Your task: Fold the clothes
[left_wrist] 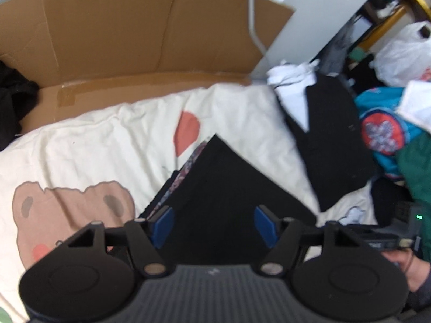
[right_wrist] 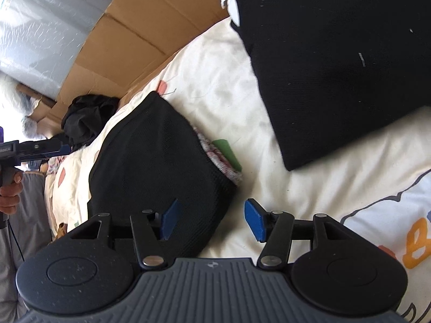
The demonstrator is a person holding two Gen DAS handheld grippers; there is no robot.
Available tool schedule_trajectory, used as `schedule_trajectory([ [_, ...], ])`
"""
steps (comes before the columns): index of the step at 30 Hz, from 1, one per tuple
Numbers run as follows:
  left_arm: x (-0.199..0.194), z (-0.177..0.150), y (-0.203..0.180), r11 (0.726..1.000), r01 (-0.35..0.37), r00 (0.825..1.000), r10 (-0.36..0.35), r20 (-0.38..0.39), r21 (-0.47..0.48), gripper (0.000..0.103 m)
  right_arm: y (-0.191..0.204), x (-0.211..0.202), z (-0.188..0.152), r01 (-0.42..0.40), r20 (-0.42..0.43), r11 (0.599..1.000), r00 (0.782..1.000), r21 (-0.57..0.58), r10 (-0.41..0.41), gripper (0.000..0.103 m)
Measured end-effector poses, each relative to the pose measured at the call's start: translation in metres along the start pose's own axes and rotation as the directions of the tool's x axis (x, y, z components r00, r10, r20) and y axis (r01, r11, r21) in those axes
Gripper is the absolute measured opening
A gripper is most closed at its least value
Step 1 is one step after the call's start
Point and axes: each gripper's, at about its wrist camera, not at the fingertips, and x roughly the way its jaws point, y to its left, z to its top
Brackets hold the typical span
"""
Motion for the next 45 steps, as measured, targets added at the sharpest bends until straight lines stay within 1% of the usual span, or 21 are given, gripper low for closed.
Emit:
schedule_trajectory([
  [3,0.012,0.007,-0.009,0.997,-0.038,0.999,0.039,-0.02,0.067,0.07,0.0,0.001,-0.001,-0.007,-0.004,1.0,1.0,0.002,0.007,0.061],
  [4,0.015,0.009,-0.01,0.996,-0.04,0.999,0.043,-0.029,0.077,0.07,0.0,0.001,-0.002,-0.007,-0.007,1.0,1.0,0.001,0.007,0.061],
  [8,0.031,0.012,-0.009,0.996,-0.028,0.998,0.033,-0.062,0.08,0.07,-0.003,0.004,-0.003,-0.003,-0.018,1.0,1.0,0.011,0.003,0.063],
  [15,0.063,0.009,-0.007,0.993,0.006,0.994,0.007,-0.109,0.118,0.07,-0.003,0.013,-0.002,0.012,-0.048,1.0,0.999,0.0,-0.012,0.064],
  [20,0.08,0.006,-0.001,0.99,0.014,0.994,0.002,-0.113,0.143,0.07,-0.004,0.019,-0.001,0.01,-0.063,1.0,0.998,0.009,-0.01,0.064],
  [23,0.083,0.005,0.004,0.986,0.022,0.996,-0.008,-0.086,0.164,0.07,-0.004,0.022,-0.001,0.018,-0.071,1.0,0.997,-0.001,-0.018,0.064],
  [26,0.079,0.007,0.009,0.988,0.018,0.998,-0.009,-0.055,0.152,0.07,-0.003,0.024,-0.002,0.023,-0.079,1.0,0.997,-0.016,-0.024,0.064],
  [28,0.074,0.01,0.014,0.988,-0.021,0.999,0.027,-0.038,0.154,0.07,-0.003,0.023,-0.002,0.024,-0.08,0.999,0.996,-0.022,-0.026,0.064],
  [29,0.074,0.011,0.016,0.986,-0.052,0.997,0.059,-0.04,0.157,0.07,-0.003,0.023,-0.002,0.025,-0.08,0.999,0.996,-0.023,-0.026,0.064],
  [30,0.073,0.013,0.02,0.987,-0.057,0.997,0.064,-0.046,0.15,0.07,-0.002,0.023,-0.003,0.025,-0.08,0.999,0.996,-0.029,-0.027,0.064],
  [32,0.07,0.015,0.027,0.991,-0.037,0.997,0.045,-0.059,0.126,0.07,-0.001,0.023,-0.003,0.026,-0.079,0.999,0.996,-0.034,-0.029,0.064],
  [34,0.066,0.017,0.03,0.994,0.005,0.998,0.002,-0.057,0.113,0.071,-0.001,0.023,-0.003,0.023,-0.079,0.999,0.997,-0.035,-0.026,0.064],
  [36,0.066,0.018,0.025,0.99,0.011,0.999,-0.004,-0.051,0.14,0.079,0.001,0.023,-0.003,0.013,-0.079,0.999,0.997,-0.036,-0.015,0.064],
  [38,0.069,0.021,0.02,0.984,0.017,0.998,-0.008,-0.055,0.179,0.08,0.003,0.023,-0.003,0.003,-0.077,1.0,0.997,-0.03,-0.005,0.064],
  [40,0.078,0.023,0.017,0.979,0.031,0.997,-0.015,-0.079,0.202,0.08,0.004,0.024,-0.003,-0.012,-0.077,1.0,0.997,-0.016,0.011,0.064],
  [43,0.089,0.026,0.023,0.983,0.054,0.994,-0.035,-0.108,0.174,0.08,0.008,0.027,-0.002,-0.027,-0.081,0.999,0.996,-0.019,0.025,0.064],
  [45,0.094,0.025,0.025,0.982,0.077,0.992,-0.057,-0.116,0.173,0.08,0.009,0.028,-0.002,-0.028,-0.085,0.999,0.996,-0.018,0.026,0.064],
])
